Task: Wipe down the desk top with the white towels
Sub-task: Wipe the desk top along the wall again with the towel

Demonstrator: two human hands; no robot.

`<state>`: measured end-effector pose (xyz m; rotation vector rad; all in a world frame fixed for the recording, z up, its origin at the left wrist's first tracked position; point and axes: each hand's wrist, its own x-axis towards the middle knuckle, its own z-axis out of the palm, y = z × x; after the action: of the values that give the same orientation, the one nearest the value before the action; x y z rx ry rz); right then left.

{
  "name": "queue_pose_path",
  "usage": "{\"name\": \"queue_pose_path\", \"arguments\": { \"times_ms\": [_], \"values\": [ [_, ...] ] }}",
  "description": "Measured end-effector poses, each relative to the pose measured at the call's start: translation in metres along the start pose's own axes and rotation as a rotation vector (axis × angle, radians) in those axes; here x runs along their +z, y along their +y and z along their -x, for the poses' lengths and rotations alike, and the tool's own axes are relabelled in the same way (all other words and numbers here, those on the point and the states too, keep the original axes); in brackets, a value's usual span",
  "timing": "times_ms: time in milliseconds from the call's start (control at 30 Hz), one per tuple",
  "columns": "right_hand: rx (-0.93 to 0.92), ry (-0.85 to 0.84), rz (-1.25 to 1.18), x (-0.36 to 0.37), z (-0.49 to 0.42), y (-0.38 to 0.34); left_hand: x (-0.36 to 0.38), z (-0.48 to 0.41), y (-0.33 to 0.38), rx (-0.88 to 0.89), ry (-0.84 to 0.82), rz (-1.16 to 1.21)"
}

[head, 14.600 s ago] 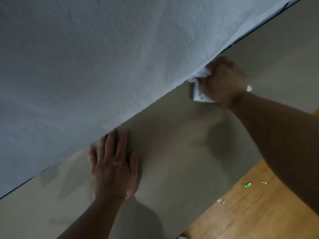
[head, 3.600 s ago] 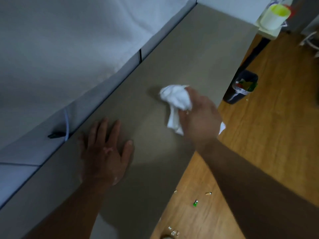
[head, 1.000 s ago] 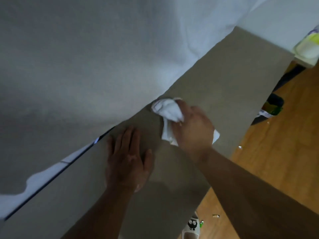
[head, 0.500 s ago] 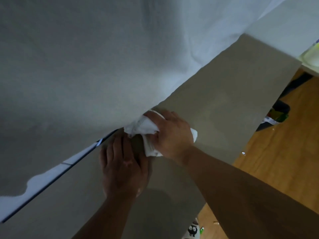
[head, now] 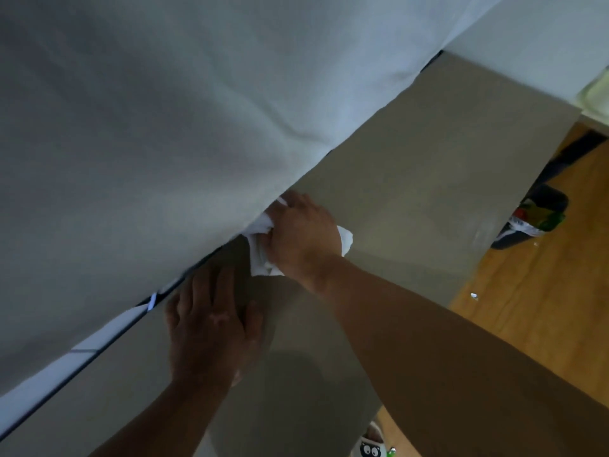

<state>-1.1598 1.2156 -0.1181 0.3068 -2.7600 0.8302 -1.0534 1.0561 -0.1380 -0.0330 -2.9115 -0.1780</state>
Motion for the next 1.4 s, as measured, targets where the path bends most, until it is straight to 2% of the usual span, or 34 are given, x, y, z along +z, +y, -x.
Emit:
{"name": "queue_pose_path", "arguments": {
  "times_ms": [100, 233, 333, 500, 667, 833, 967, 1067, 1200, 1400],
  "values": [
    [0.084, 0.08, 0.034, -0.016, -0.023, 0.042, 0.01, -0.037, 0.029, 0.04, -0.031, 0.053],
    [0.119, 0.083, 0.043, -0.036, -0.056, 0.092, 0.03, -0.071, 0.063, 0.054, -0.055, 0.062],
    [0.091, 0.112, 0.057, -0.042, -0.07, 0.116, 0.039, -0.091, 0.081, 0.057, -0.064, 0.059],
    [-0.007, 0.023, 0.063, -0.063, -0.089, 0.144, 0.043, -0.098, 0.093, 0.066, -0.037, 0.026],
    [-0.034, 0.068, 0.068, -0.072, -0.091, 0.14, 0.038, -0.101, 0.095, 0.091, -0.045, -0.023],
    [0.132, 0.04, 0.008, -0.067, -0.08, 0.123, 0.035, -0.103, 0.097, 0.107, -0.053, -0.023],
    [0.165, 0.066, 0.03, -0.056, -0.039, 0.097, 0.038, -0.103, 0.091, 0.157, -0.012, -0.015],
    [0.124, 0.157, 0.052, -0.054, 0.003, 0.083, 0.041, -0.101, 0.088, 0.168, 0.038, 0.066],
    [0.121, 0.184, 0.129, -0.045, 0.035, 0.08, 0.04, -0.101, 0.092, 0.165, 0.125, 0.212],
    [0.306, 0.211, 0.133, -0.047, -0.008, 0.097, 0.046, -0.101, 0.088, 0.149, 0.083, 0.012]
  ]
}}
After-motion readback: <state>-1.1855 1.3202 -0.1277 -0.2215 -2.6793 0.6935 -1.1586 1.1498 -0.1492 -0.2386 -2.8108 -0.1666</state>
